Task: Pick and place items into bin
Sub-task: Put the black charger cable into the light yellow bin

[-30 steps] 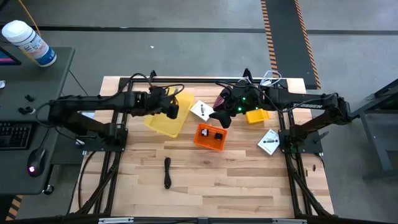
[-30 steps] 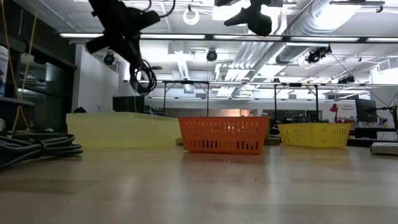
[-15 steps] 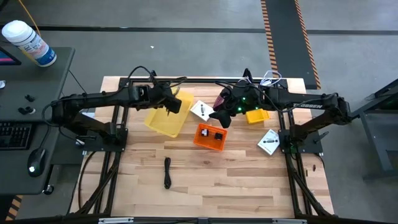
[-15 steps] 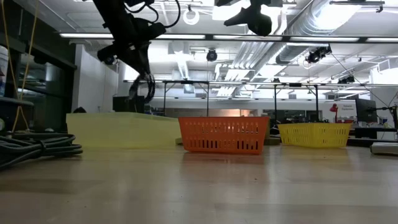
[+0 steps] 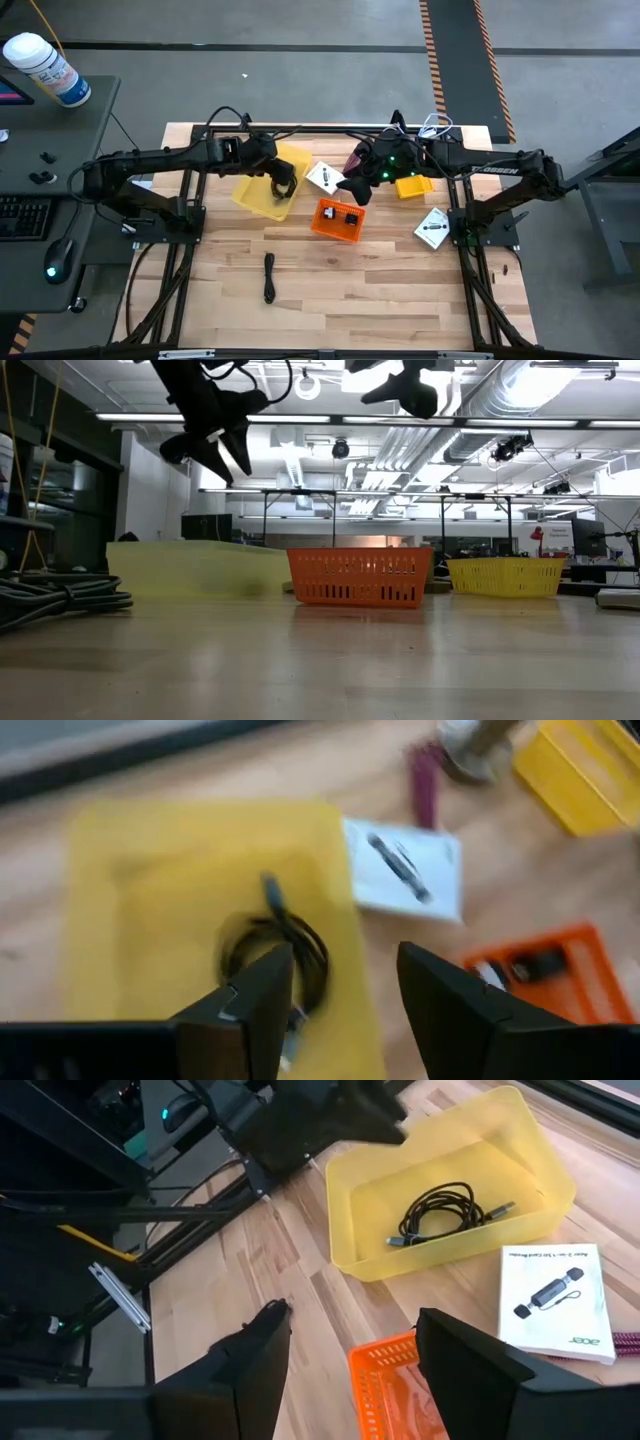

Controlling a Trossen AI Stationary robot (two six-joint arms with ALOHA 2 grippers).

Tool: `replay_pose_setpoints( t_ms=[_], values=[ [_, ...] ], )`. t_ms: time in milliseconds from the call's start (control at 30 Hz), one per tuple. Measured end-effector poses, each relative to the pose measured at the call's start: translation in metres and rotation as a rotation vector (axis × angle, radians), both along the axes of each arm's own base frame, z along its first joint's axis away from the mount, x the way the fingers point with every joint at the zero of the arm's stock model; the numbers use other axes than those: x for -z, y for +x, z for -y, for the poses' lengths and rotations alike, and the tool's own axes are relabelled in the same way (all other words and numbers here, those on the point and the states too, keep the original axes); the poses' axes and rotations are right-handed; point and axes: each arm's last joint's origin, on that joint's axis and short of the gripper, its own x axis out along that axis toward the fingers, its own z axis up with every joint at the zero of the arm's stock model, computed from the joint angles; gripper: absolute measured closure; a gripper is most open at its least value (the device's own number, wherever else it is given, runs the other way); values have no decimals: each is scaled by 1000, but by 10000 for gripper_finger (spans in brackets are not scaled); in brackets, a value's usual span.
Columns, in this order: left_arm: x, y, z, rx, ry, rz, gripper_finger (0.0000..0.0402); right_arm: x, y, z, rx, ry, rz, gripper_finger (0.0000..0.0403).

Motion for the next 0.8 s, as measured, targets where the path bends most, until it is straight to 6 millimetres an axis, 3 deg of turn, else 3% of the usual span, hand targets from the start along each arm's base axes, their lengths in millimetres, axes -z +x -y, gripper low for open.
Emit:
replay_pose_setpoints(
  t_ms=[133,333,567,800],
  values=[
    [4,0,10,95,-174,15,236,1,-1,0,-5,-5,-18,196],
    [10,-1,45,144,-498,-19,262,3,-2,0,-12,-15,-38,196],
    [12,2,94,21,-501,-59,281,4,-3,0,-13,-16,-51,194],
    [26,2,134,-107,-537,-160,257,7,-5,-1,-12,-12,-83,182]
  ],
)
